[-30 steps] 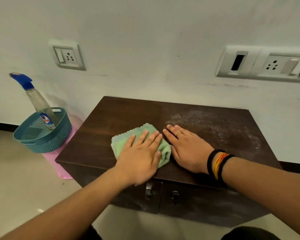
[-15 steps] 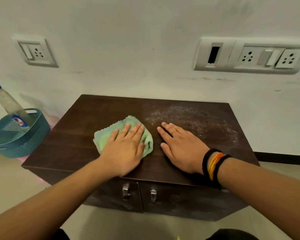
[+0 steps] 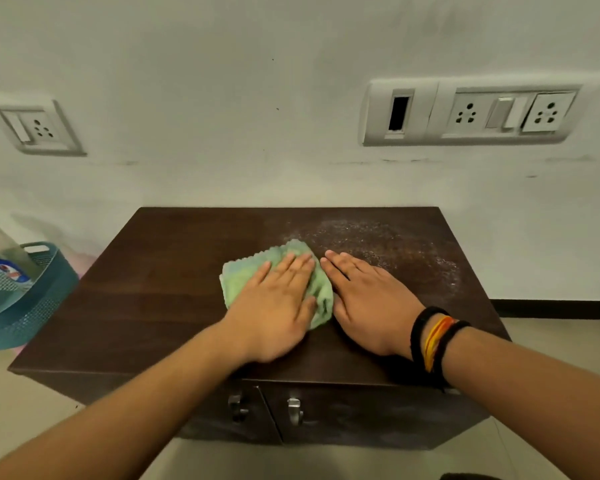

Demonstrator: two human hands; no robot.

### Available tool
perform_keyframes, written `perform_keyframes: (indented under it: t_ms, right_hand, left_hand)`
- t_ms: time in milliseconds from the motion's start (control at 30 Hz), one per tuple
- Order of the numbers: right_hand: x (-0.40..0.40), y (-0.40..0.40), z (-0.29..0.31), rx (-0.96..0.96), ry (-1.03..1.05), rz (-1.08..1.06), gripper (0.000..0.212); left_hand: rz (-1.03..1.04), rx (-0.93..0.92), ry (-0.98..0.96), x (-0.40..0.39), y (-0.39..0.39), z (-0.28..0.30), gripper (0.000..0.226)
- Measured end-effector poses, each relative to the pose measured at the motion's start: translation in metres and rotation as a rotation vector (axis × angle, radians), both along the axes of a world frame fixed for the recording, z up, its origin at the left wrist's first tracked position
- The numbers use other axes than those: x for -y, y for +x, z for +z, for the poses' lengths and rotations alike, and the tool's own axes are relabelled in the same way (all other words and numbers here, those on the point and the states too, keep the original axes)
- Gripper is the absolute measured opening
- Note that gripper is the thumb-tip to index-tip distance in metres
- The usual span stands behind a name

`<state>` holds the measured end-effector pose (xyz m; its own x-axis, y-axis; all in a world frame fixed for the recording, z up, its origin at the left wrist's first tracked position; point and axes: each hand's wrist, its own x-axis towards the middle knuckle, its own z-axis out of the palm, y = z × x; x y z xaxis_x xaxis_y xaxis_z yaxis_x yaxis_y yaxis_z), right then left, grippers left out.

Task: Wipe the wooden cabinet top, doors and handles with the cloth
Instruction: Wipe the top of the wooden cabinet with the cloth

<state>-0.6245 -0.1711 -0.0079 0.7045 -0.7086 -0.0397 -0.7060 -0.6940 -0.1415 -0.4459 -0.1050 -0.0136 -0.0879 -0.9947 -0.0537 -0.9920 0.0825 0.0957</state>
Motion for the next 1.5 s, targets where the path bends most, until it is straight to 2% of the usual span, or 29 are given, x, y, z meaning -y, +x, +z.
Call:
perform_keyframes:
  t_ms: [67,133,233,300,400,467,533,633,733,800,867,933,1033,1100,1200,1267,1367,1433,1500]
  right_hand:
    - [0.004,-0.003,0.0,0.005,0.007,-0.028,0.06]
    - [0.008,-0.012,0.0,-0.005,0.016,-0.048,0.06]
    - [0.013,-0.021,-0.002,0.004,0.033,-0.073,0.06]
    - [0.016,-0.021,-0.004,-0.005,0.026,-0.063,0.06]
    - [0.022,-0.022,-0.005,-0.001,0.028,-0.061,0.06]
    - [0.023,-0.023,-0.005,-0.005,0.034,-0.051,0.06]
    - [0.023,-0.025,-0.004,-0.002,0.036,-0.056,0.06]
    - [0.029,-0.025,-0.003,-0.007,0.036,-0.041,0.061]
    - [0.039,-0.034,-0.002,-0.014,0.035,-0.035,0.061]
    - [0.043,-0.039,-0.003,-0.018,0.041,-0.041,0.061]
    - [0.048,-0.043,-0.003,-0.011,0.042,-0.059,0.062]
    - [0.05,-0.042,-0.003,-0.012,0.037,-0.066,0.064]
    - [0.055,-0.044,-0.002,-0.02,0.04,-0.072,0.066]
    - [0.06,-0.048,-0.002,-0.037,0.061,-0.072,0.066]
    - [0.067,-0.056,-0.002,-0.031,0.051,-0.101,0.066]
    - [0.068,-0.06,-0.002,-0.036,0.05,-0.125,0.066]
    - [0.07,-0.069,-0.001,-0.039,0.054,-0.144,0.066]
    - [0.07,-0.075,-0.001,-0.039,0.067,-0.15,0.066]
    - [0.072,-0.082,-0.002,-0.031,0.067,-0.171,0.065]
  left_hand:
    - [0.101,0.002,0.028,0.03,0.021,0.007,0.067]
    - [0.141,0.038,0.053,0.015,0.027,0.006,0.071]
    - [0.022,0.062,0.034,-0.017,0.0,0.001,0.082]
    - [-0.011,0.041,0.005,0.014,-0.001,0.001,0.074]
    - [0.129,0.03,0.028,0.057,0.02,0.008,0.064]
    - [0.168,0.028,0.049,0.033,0.024,0.004,0.064]
    - [0.099,0.033,0.048,0.006,0.004,0.002,0.068]
    - [-0.005,0.017,0.017,0.044,-0.001,0.002,0.063]
    - [0.156,0.021,0.038,0.081,0.029,0.008,0.061]
    - [0.196,0.037,0.07,0.057,0.031,0.005,0.062]
    - [0.082,0.011,0.068,0.033,-0.004,0.004,0.062]
    - [-0.038,-0.002,-0.006,0.053,-0.025,0.002,0.06]
    - [0.095,-0.008,-0.007,0.109,0.0,0.006,0.06]
    - [0.183,0.019,0.044,0.098,0.016,0.004,0.061]
    - [0.018,-0.005,0.038,0.063,-0.028,0.001,0.061]
    - [-0.106,-0.013,-0.017,0.091,-0.048,-0.001,0.059]
    - [0.057,-0.022,0.007,0.135,-0.031,0.005,0.06]
    - [0.167,-0.002,0.025,0.114,-0.021,-0.003,0.061]
    - [0.112,0.023,0.041,0.086,-0.046,-0.003,0.062]
